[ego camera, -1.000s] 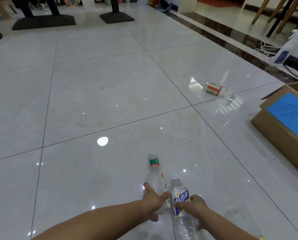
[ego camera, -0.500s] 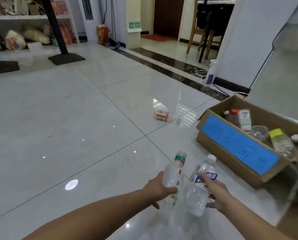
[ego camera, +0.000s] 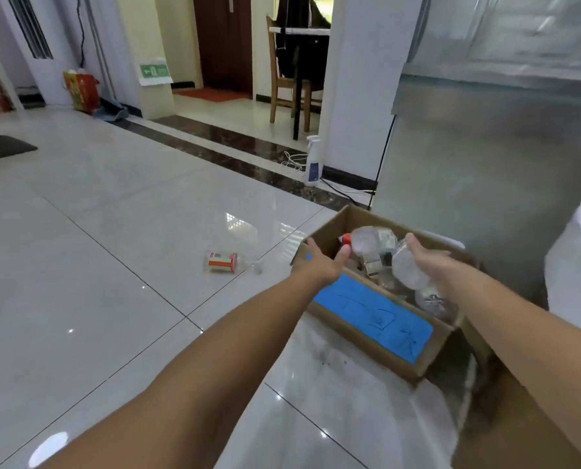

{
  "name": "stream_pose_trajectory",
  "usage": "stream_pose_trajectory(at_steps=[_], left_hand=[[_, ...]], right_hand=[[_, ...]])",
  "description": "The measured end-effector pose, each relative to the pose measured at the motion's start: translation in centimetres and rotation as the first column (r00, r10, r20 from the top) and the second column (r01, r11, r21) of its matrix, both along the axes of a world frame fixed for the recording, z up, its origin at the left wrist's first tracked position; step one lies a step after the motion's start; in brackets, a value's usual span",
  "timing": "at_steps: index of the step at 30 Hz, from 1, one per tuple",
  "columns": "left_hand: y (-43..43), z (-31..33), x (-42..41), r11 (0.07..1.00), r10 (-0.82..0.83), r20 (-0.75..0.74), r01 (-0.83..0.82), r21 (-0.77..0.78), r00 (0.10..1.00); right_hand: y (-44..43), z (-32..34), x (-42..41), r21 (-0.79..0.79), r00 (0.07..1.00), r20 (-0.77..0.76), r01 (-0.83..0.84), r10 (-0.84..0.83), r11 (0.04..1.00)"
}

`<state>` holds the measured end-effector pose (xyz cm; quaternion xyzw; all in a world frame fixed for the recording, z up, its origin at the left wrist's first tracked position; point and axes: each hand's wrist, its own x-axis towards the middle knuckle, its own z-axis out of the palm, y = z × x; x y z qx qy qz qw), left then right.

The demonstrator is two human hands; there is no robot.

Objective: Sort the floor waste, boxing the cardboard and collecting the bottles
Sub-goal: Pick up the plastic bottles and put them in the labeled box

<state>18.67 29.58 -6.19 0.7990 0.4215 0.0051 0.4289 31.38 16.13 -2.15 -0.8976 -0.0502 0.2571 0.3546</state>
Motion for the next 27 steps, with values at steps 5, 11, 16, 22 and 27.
stream_pose_trajectory(at_steps=[5,11,16,22,27], left_hand=[[0.3,-8.3,-6.7,0.984,-0.054,-0.226,0.09,0.152,0.973],[-4.3,-17.3,-13.0,0.982,-0.159,-0.436,0.188,0.023,0.885],[-6.1,-19.7,-15.1,0.959,-0.255,-0.504,0.283,-0.022,0.825],[-7.1,-20.7,-17.7,0.94,-0.312,-0.582,0.333,-0.074,0.751],[-7.5,-20.9,-18.5,0.932,-0.337,-0.577,0.35,-0.094,0.744]], right_hand=[[-4.4,-8.4,-4.1,-0.059,0.883,0.454,-0.105,0.121,0.993],[-9.7,-19.5,-11.6,-0.28,0.857,0.319,-0.323,0.405,0.904],[-12.0,-25.0,-17.5,-0.326,0.865,0.058,-0.455,0.498,0.829],[-14.0,-26.5,-22.0,-0.33,0.693,-0.191,-0.712,0.695,0.619],[-14.1,-27.2,-24.7,-0.467,0.472,-0.291,-0.829,0.832,0.307]])
